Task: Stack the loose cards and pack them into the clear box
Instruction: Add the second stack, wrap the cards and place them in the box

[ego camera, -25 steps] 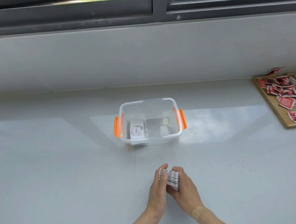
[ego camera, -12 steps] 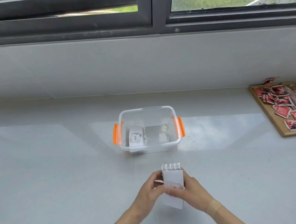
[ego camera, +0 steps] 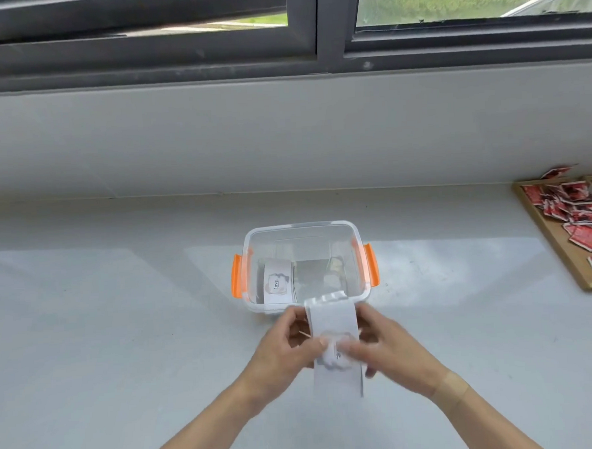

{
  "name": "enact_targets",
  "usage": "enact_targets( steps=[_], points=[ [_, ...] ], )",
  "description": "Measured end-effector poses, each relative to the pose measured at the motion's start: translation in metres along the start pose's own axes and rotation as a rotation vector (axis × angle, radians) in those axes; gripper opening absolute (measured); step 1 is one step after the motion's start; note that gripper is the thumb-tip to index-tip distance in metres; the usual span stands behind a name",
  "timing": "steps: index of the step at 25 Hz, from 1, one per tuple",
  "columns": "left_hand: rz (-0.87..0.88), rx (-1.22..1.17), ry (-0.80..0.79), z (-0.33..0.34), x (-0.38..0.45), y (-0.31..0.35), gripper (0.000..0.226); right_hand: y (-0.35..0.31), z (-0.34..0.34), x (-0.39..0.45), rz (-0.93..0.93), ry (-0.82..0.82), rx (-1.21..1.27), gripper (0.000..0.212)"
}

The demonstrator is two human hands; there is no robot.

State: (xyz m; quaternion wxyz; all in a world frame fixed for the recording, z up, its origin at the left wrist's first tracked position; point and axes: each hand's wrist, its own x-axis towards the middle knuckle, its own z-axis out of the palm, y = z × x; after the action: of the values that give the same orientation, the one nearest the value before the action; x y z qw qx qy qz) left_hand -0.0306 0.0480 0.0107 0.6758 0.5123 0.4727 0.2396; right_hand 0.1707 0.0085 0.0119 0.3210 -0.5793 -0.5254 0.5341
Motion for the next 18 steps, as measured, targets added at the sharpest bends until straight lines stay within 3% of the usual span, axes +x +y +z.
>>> enact_targets(
  steps=[2,4,9,15,18],
  points=[
    [0.006,-0.001,0.081,-0.014,0.02,0.023,0.034,-0.004,-0.016,0.017,-0.16,0.384,-0.104,0.027],
    [-0.018,0.015,0.16,-0.029,0.045,0.043,0.029,-0.005,-0.026,0.04,-0.278,0.621,-0.351,0.04],
    [-0.233,0.12,0.263,-0.044,0.103,0.058,0.022,0.013,-0.028,0.1,-0.207,0.431,-0.718,0.067],
    [-0.336,0.22,0.213,-0.033,0.142,0.035,0.039,0.031,-0.026,0.117,-0.17,0.304,-0.659,0.073],
    [-0.395,0.276,0.176,-0.025,0.155,0.025,0.026,0.032,-0.024,0.118,-0.149,0.323,-0.638,0.072]
  ],
)
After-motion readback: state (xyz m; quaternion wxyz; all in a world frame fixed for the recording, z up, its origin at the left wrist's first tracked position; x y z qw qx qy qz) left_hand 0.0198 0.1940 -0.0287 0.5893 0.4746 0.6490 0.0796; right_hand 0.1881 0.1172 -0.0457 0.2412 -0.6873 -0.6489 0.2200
